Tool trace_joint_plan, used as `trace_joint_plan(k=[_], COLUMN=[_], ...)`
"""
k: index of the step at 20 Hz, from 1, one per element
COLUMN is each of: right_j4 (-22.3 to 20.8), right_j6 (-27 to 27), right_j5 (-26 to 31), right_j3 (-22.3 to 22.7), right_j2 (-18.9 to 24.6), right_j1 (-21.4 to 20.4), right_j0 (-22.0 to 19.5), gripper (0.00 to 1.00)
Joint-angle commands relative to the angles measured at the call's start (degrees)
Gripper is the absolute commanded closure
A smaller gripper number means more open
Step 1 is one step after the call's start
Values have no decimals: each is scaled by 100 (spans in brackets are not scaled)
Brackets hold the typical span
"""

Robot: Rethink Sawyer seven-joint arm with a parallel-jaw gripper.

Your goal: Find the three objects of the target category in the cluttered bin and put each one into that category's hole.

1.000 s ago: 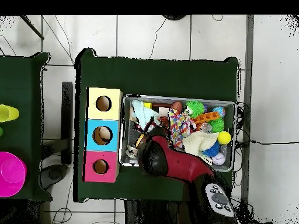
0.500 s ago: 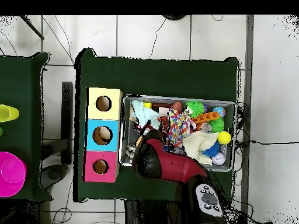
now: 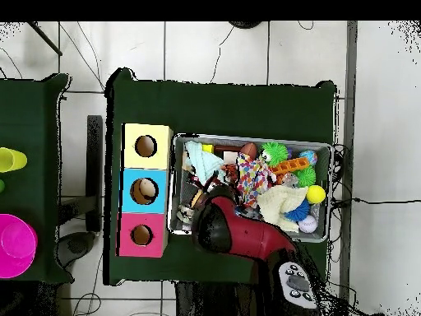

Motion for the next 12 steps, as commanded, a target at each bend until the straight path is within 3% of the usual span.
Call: trace_joint_plan(k=[1, 12], right_j4=[135, 145], right_j6=[563, 975], right_j5=[334, -198], right_j3=[-625, -594], right_j2=[77, 565], right_j1=[44, 90], right_j0=[-139, -438], gripper=[0, 0])
